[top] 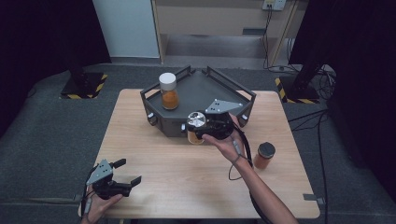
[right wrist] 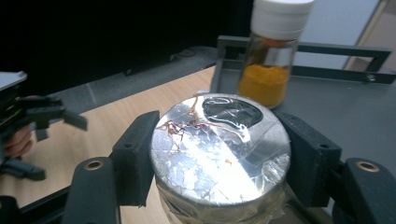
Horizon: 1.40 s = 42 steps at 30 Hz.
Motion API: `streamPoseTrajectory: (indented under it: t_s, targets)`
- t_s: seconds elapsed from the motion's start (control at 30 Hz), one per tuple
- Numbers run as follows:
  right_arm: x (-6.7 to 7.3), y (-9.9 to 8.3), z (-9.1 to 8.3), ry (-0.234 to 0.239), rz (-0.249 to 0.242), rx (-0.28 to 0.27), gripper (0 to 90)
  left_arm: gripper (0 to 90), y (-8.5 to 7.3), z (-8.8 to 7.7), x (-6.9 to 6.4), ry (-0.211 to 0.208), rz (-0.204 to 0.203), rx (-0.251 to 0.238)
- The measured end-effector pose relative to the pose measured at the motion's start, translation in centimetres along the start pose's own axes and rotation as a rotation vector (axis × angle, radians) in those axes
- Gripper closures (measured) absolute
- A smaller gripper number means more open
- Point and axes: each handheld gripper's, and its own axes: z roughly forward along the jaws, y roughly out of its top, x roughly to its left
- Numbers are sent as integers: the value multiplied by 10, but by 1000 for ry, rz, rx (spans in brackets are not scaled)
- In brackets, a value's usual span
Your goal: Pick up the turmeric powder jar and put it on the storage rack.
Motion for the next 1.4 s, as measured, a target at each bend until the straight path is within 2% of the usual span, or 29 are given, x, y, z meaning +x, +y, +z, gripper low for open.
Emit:
streamPoseTrajectory:
  t_s: [0.2, 0.53, 0.93, 1.4]
  targets:
    - [-8, 8, 1, -25, 3, -4, 345, 17, 0, 1, 1, -4, -4, 4]
    - [-21, 18, 8, -77, 41, -6, 345, 15, 0, 1, 1, -7, -9, 4]
    - [-35, 33, 23, -137, 63, -5, 345, 15, 0, 1, 1, -8, -8, 4]
    - [-49, 40, 45, -195, 97, -11, 345, 15, 0, 1, 2, -10, -8, 4]
